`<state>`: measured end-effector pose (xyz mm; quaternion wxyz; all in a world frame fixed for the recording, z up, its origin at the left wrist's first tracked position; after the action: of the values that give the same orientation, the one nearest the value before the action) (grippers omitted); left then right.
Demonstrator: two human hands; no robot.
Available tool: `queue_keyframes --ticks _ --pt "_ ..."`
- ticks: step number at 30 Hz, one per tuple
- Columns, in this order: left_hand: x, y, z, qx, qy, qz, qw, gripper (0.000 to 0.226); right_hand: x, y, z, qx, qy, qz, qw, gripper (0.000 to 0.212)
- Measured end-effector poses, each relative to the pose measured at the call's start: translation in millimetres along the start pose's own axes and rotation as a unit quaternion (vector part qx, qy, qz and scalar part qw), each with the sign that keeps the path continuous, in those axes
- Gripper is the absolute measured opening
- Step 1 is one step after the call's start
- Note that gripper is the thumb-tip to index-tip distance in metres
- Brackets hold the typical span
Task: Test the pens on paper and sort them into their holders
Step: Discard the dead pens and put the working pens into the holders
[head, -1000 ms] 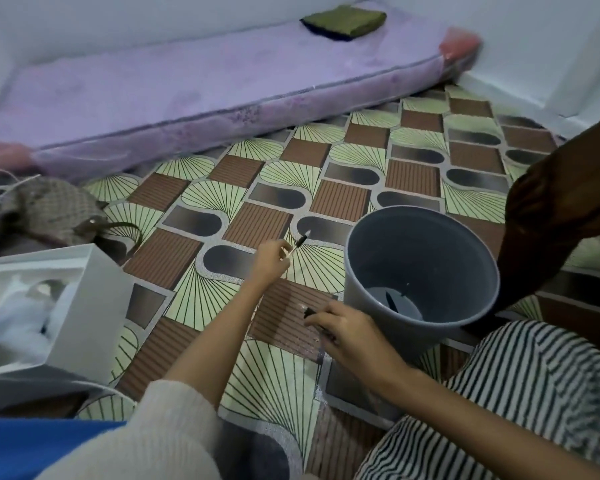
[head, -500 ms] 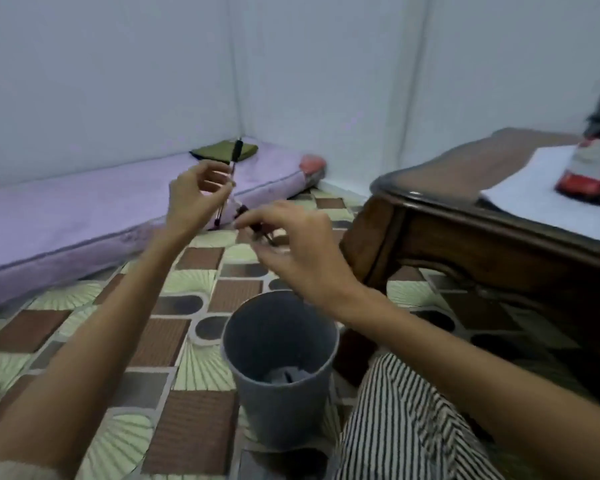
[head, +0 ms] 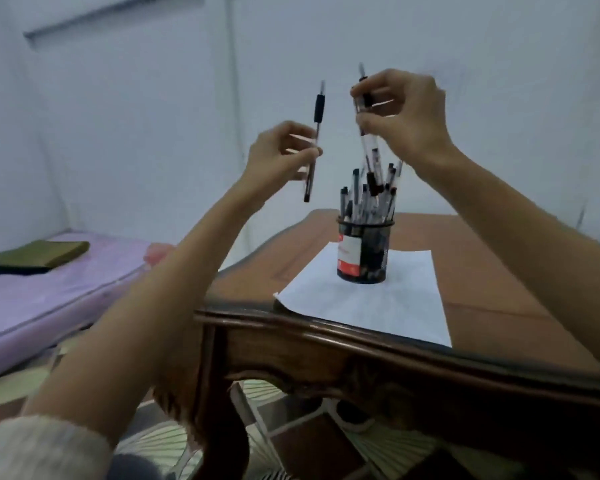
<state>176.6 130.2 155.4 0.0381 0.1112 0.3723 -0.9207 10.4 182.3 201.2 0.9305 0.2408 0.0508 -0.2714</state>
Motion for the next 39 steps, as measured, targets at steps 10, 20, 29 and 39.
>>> queue_keyframes --ticks 10,20,29,39 --pt "73.4 53.8 25.7 -0.039 0.027 0.019 0.999 0.016 -35.6 -72.1 -12.1 0.083 -0.004 0.013 0.996 0.028" --pt "54.0 25.8 35.7 0.070 0.053 0.163 0.983 0.030 -21.2 -81.4 -9.3 0.088 0.014 0.074 0.993 0.036" --pt "41.1 9.2 57.3 0.078 0.108 0.288 0.949 0.014 -24.4 -107.7 -24.4 0.111 0.007 0.054 0.992 0.040" --pt "63.8 -26.9 69.5 0.087 0.246 0.417 0.871 0.017 -20.3 -129.2 -44.0 0.071 0.006 -0.060 0.996 0.038"
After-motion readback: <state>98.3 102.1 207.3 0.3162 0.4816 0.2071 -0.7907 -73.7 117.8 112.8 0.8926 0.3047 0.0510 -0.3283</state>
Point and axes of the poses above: each hand's wrist, its own z-axis towards the middle knuckle, its own x-axis out of the palm, y = z × x, the point moved 7 cm from there along z, towards the middle knuckle, and after that the axes turned 1 degree about -z, right-handed, at the moved point
